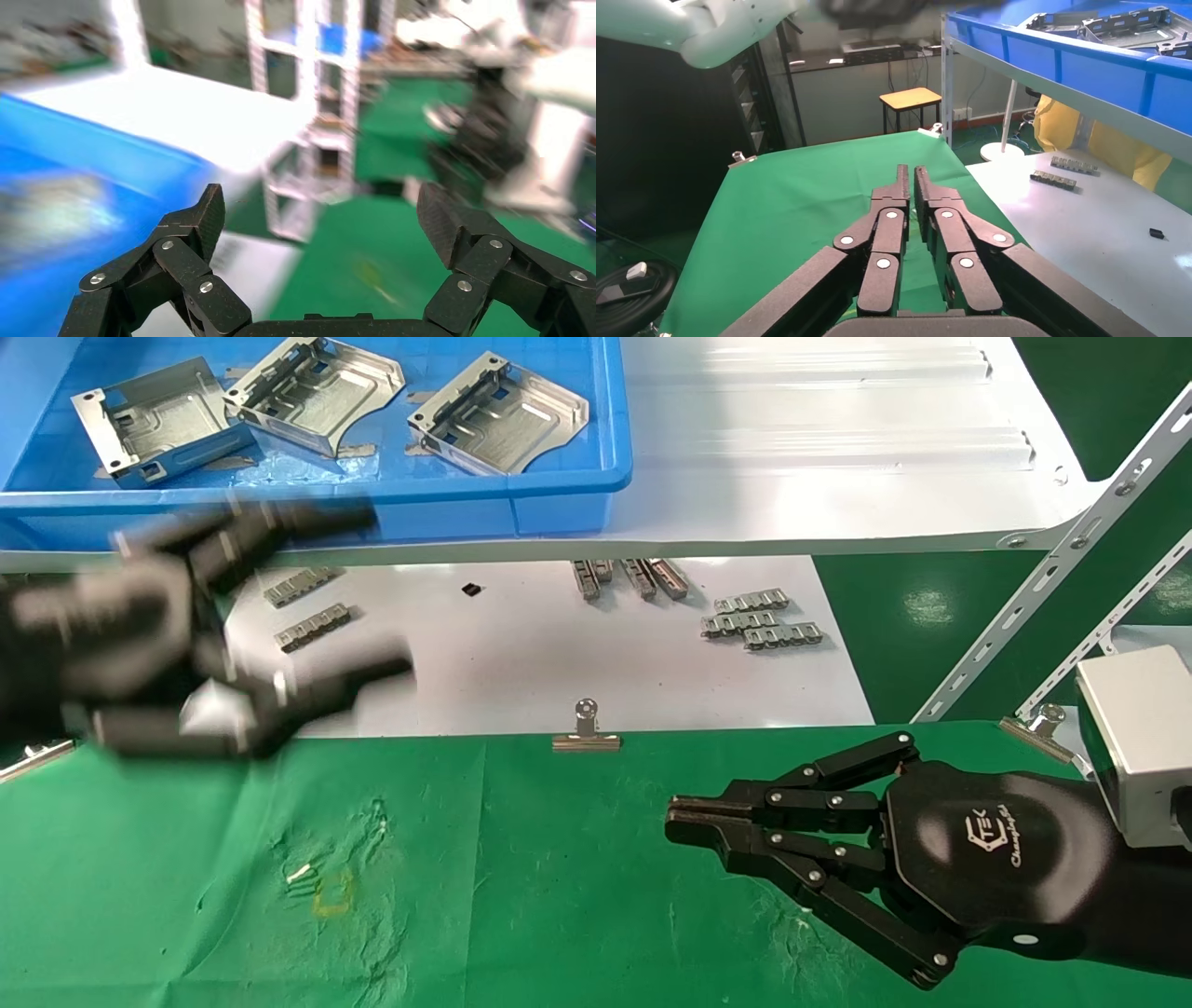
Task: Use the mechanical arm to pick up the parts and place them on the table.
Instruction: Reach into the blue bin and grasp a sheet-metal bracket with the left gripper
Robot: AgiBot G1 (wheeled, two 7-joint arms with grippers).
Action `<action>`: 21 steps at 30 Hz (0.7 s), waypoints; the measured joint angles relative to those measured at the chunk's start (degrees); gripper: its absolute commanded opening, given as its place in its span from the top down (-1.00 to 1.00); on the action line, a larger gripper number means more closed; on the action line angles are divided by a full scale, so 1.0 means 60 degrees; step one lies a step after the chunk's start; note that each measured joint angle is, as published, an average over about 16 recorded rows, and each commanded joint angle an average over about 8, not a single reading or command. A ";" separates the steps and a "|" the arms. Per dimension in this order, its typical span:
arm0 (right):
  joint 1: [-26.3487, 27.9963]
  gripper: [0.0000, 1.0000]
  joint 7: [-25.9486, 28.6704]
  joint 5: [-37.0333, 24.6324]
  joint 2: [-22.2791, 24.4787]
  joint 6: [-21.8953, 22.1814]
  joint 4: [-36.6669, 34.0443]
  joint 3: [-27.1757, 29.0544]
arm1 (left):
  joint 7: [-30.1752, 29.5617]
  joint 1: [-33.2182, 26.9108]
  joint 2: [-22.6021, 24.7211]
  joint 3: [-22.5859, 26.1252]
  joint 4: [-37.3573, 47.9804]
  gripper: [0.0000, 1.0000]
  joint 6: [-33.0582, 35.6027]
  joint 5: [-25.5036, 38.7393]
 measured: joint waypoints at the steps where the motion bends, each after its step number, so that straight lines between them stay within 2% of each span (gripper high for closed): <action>1: 0.0000 1.00 0.0000 0.0000 0.0000 0.0000 0.0000 0.0000 | -0.0099 -0.0307 0.0119 0.0069 0.0169 -1.00 -0.0206 0.0192; 7: 0.0000 1.00 0.0000 0.0000 0.0000 0.0000 0.0000 0.0000 | -0.0777 -0.2402 0.1069 0.0811 0.1723 -1.00 -0.1406 0.1813; 15: 0.0000 1.00 0.0000 0.0000 0.0000 0.0000 0.0000 -0.0001 | -0.1472 -0.5070 0.2505 0.2128 0.4791 -1.00 -0.2732 0.4375; 16: 0.0000 1.00 0.0000 0.0000 0.0000 0.0000 0.0000 -0.0001 | -0.1532 -0.5328 0.2662 0.2272 0.5189 -0.87 -0.2872 0.4649; 21: 0.0000 1.00 0.0000 0.0001 0.0000 0.0000 0.0000 -0.0001 | -0.1741 -0.6296 0.3297 0.2799 0.6937 0.38 -0.3513 0.5679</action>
